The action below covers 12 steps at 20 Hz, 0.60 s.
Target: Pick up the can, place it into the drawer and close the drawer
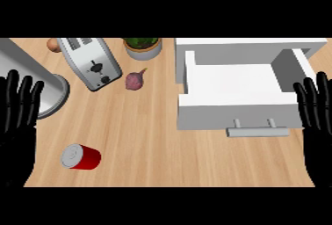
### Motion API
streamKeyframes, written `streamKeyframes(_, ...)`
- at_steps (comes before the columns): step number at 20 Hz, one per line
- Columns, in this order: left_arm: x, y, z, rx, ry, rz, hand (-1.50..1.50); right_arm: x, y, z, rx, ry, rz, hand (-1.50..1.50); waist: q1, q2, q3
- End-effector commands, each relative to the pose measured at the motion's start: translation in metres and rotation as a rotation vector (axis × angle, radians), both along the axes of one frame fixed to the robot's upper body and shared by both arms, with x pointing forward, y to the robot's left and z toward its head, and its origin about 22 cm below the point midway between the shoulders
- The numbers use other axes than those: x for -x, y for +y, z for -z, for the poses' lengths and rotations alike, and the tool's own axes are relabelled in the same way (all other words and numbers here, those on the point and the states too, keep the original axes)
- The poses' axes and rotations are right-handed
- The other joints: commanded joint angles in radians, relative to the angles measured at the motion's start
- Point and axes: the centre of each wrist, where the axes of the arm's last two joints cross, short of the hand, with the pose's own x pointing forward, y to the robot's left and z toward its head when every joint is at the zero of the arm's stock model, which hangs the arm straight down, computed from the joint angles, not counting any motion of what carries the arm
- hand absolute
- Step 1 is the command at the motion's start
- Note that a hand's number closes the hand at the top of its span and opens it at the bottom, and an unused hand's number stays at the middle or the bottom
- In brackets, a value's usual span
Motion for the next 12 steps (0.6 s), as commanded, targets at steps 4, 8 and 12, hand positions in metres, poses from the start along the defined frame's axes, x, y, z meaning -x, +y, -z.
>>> streamKeyframes(4, 0.02, -0.01, -0.013, -0.034, -0.056, 0.464, -1.5, -0.003, -0.001, -0.004, 0.012, -0.039, 0.018, -1.5, 0.023, -0.007, -0.012)
streamKeyframes(8, 0.034, 0.02, 0.023, -0.182, 0.325, 0.493, -1.5, 0.007, -0.015, 0.032, -0.006, 0.289, 0.113, -1.5, 0.025, -0.001, -0.012)
streamKeyframes(12, 0.06, 0.035, 0.0, -0.181, 0.361, 0.528, -1.5, 0.009, -0.022, 0.017, 0.002, 0.321, 0.123, -1.5, 0.026, -0.006, -0.01)
